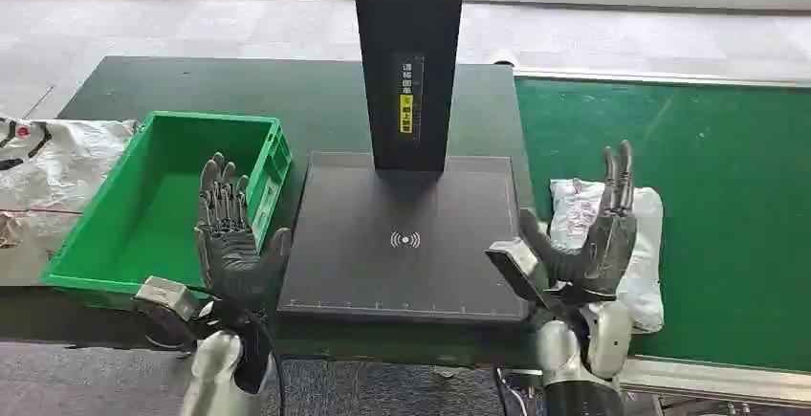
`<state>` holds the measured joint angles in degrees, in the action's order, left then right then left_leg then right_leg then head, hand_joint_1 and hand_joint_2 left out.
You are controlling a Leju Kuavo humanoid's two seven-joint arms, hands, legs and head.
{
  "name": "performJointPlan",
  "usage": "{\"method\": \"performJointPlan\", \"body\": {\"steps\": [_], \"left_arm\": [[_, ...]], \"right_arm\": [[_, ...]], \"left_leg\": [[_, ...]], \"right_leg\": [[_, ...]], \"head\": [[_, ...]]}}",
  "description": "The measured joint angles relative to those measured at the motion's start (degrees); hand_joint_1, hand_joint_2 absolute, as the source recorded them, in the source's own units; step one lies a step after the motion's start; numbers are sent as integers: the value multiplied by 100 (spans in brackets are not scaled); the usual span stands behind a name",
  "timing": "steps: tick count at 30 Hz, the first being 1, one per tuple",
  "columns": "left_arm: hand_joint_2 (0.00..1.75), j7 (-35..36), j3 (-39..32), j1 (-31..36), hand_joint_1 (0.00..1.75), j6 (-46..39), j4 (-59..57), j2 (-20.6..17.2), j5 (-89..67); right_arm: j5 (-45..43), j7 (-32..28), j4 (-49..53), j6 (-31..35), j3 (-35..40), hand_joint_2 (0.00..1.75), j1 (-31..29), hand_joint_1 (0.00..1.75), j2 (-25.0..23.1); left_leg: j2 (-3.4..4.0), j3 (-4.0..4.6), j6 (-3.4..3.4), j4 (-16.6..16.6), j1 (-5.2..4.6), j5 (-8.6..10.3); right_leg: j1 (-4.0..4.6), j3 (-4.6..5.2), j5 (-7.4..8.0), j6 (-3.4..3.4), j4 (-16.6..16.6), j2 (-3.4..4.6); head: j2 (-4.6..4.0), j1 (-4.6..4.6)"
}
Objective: Moved the parcel from conveyor to table for the left to box.
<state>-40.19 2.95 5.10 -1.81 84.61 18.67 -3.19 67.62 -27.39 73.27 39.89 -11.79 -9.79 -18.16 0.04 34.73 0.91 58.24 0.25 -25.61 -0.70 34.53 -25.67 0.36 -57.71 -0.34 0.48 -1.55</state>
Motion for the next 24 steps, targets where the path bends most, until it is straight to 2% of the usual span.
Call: {"method": "performJointPlan", "body": {"steps": [3,6,16,18,21,24], "left_arm": [[175,0,44,-19,0,-50,109,-15,0],[175,0,48,-46,0,-68,184,-17,-2],[175,0,129,-124,0,-88,319,-28,0],[175,0,129,-134,0,-96,339,-31,-15],[175,0,129,-146,0,-171,370,-35,-35],[175,0,144,-162,0,-265,411,-39,-48]], "right_arm": [[507,269,-271,2,-698,175,-258,0,26],[624,398,-471,7,-1257,175,-438,0,55],[969,564,-1350,7,-2382,175,-1041,0,457],[806,680,-1676,7,-2550,175,-1176,0,589],[190,398,-2590,-53,-2697,175,-1498,0,853],[-310,70,-3459,-600,-2721,175,-1774,0,1074]], "left_leg": [[2,-2,-1,0,-2,0],[1,-2,0,0,-1,-1],[1,0,1,-2,1,-1],[1,0,0,-2,1,-2],[10,-4,-2,-1,-1,-3],[10,-5,-2,-1,-1,-2]], "right_leg": [[-2,3,1,1,0,3],[1,2,1,0,0,2],[3,4,-1,-1,0,4],[2,2,-1,-1,0,5],[-1,3,1,2,0,16],[0,3,2,2,0,16]], "head": [[0,0],[0,0],[0,0],[0,0],[0,0],[0,0]]}}
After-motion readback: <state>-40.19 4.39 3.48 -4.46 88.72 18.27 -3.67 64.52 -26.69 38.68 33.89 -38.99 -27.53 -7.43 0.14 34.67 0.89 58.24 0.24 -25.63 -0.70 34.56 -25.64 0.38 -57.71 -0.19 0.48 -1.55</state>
